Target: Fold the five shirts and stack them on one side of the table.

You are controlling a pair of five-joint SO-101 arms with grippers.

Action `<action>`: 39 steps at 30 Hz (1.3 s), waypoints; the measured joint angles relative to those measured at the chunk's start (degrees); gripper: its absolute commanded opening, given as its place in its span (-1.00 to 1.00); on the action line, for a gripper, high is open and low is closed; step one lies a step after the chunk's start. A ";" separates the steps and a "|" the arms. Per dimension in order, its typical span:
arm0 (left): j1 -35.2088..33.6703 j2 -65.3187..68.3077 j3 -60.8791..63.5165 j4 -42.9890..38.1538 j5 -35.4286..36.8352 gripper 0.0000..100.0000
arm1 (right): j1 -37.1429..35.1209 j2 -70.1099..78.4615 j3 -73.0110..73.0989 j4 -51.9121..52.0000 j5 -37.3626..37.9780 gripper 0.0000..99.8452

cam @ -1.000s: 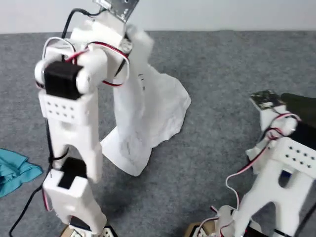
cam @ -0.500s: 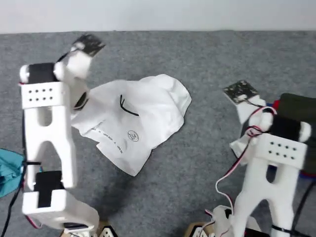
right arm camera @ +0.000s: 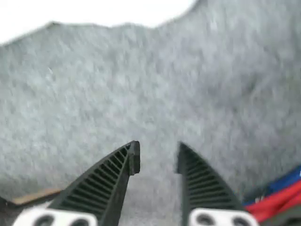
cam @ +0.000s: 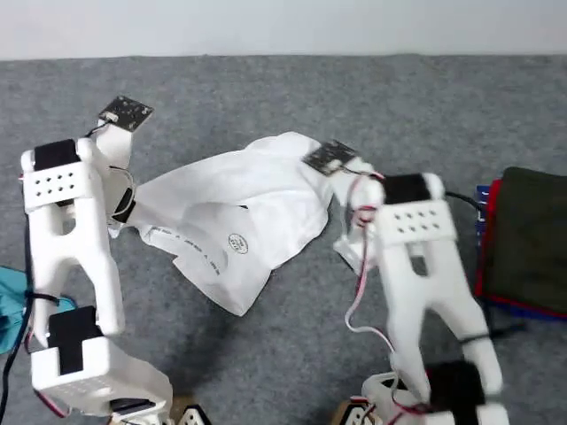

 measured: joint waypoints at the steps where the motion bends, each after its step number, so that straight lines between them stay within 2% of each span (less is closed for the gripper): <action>1: 0.00 0.00 0.18 0.00 0.00 -0.97 | -0.97 2.02 -1.85 -0.35 -0.70 -0.62; 7: 0.00 0.00 0.18 -0.44 0.00 -0.97 | -6.59 15.30 -14.59 -0.79 -2.02 -0.62; 15: 0.00 0.00 0.18 -0.44 0.00 -0.97 | -9.85 32.00 -28.48 -0.79 -5.54 -0.62; 28: 0.00 0.00 0.18 -1.05 0.00 -0.97 | -11.43 45.63 -36.40 -1.85 -5.71 -0.63; 33: 0.00 0.00 0.18 -1.05 0.00 -0.97 | -11.34 48.44 -38.68 -2.02 -5.71 -0.91; 39: 0.00 0.00 0.18 -1.05 0.00 -0.97 | -11.25 48.62 -40.97 -1.41 -5.54 -0.97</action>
